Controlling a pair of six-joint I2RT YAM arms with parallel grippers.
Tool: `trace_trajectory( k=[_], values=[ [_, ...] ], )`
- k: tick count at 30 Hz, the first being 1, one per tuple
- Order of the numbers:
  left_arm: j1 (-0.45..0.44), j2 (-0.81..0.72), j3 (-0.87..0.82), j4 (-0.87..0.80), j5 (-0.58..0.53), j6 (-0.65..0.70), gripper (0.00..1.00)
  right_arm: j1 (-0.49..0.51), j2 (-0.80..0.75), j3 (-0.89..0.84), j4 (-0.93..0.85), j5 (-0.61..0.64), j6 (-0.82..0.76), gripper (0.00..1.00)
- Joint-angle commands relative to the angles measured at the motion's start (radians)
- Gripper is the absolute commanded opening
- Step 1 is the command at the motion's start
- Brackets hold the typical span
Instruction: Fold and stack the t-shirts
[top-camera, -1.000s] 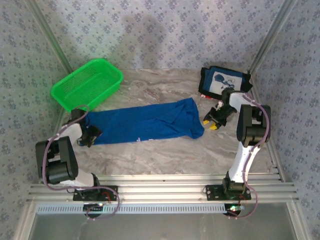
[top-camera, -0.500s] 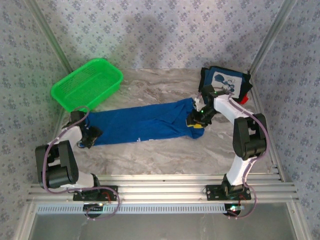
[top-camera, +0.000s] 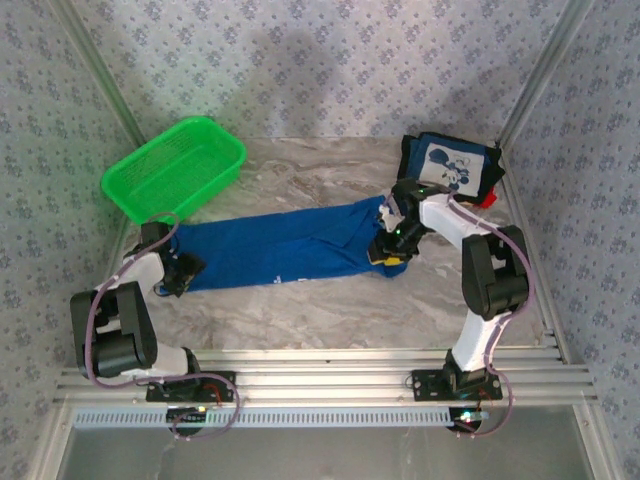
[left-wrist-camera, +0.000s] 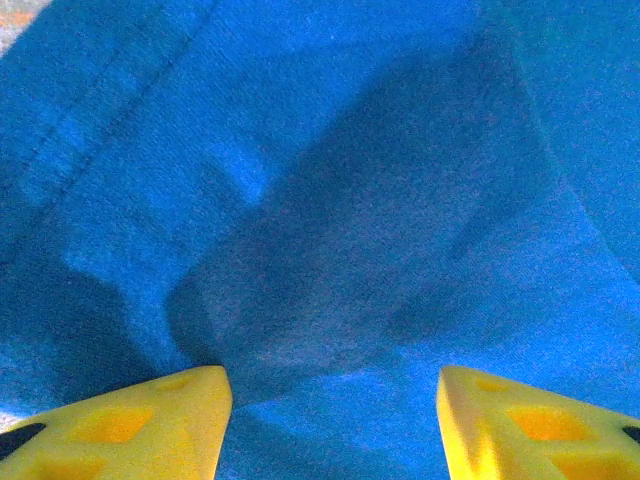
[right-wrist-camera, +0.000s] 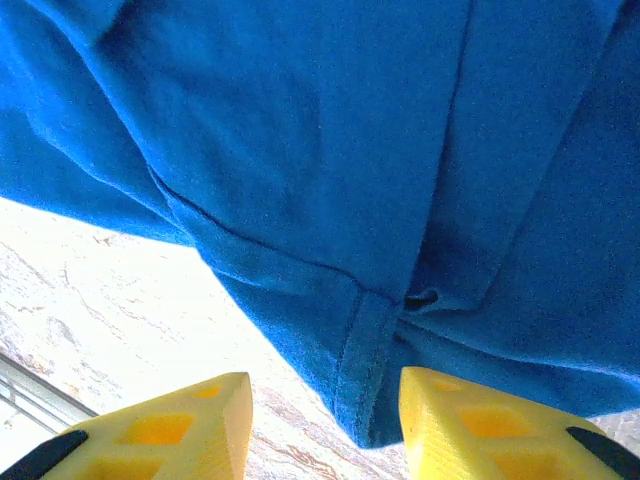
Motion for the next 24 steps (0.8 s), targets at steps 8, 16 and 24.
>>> trace_trajectory(
  k=[8,16,24],
  values=[
    [0.006,0.011,-0.038,-0.081,0.000,0.015,0.58,0.004,0.044,0.001,0.002,0.023,-0.020,0.36],
    [0.019,0.014,-0.039,-0.090,-0.007,0.024,0.58,-0.017,0.046,0.034,-0.031,0.026,-0.026,0.00],
    [0.032,0.026,-0.032,-0.111,-0.033,0.062,0.58,-0.098,0.080,0.139,-0.112,0.066,-0.103,0.00]
  ],
)
